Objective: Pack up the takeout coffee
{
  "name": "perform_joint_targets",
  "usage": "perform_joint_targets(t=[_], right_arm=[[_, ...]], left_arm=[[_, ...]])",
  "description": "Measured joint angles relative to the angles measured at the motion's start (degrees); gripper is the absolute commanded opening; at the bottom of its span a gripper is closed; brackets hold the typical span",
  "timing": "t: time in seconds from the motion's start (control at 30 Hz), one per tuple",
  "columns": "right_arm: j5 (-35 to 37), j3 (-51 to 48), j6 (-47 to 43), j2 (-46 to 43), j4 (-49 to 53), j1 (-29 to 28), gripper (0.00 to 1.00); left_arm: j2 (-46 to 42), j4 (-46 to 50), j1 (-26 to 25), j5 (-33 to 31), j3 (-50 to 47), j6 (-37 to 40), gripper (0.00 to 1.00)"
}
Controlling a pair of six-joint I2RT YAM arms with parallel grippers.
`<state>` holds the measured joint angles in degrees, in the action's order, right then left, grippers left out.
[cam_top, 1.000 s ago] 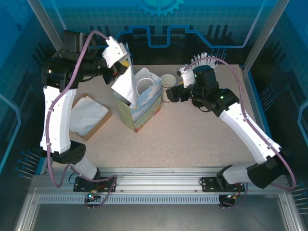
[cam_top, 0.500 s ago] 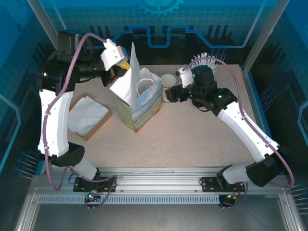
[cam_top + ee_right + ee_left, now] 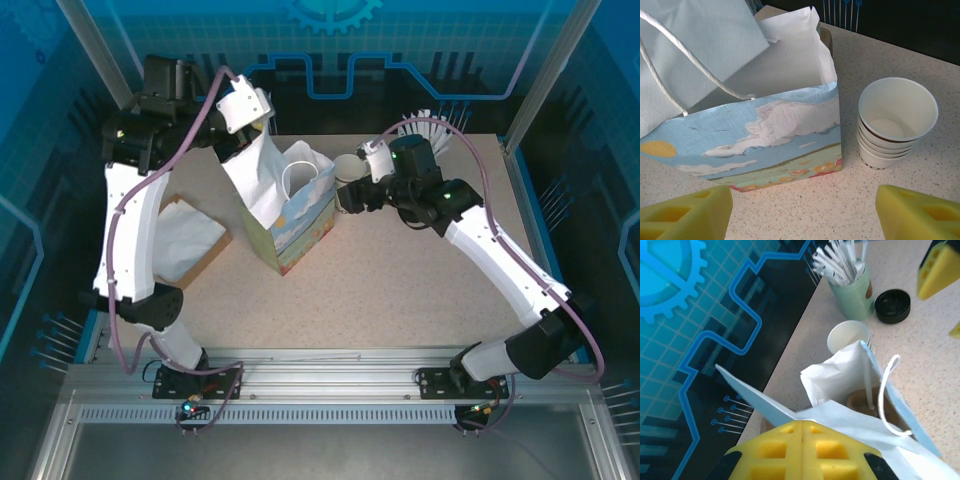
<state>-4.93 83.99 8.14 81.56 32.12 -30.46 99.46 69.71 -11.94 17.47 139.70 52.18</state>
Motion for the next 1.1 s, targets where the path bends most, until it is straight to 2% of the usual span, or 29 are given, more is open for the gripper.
perform_joint_targets(t=[0.5, 0.67, 0.83, 1.1], right_arm=[[0.22, 0.02, 0.07, 0.59, 0.02, -0.31, 0.78], [0.22, 0.02, 0.46, 0.76, 0.00, -0.31, 0.78], [0.22, 0.02, 0.85, 1.11, -0.02, -0.33, 0.77], [0.20, 0.02, 0.90, 1.33, -0.02, -0.76, 0.78]], left_arm=[[5.53, -10.38, -0.52, -1.86, 0.04, 4.31, 0.00], [5.40, -12.35, -0.76, -2.82, -0.70, 1.49, 0.00], [2.45, -16.22, -1.20, -4.83, -10.25, -3.08, 0.00], [0.50, -18.88, -3.34, -5.31, -18.14, -11.72, 0.00]])
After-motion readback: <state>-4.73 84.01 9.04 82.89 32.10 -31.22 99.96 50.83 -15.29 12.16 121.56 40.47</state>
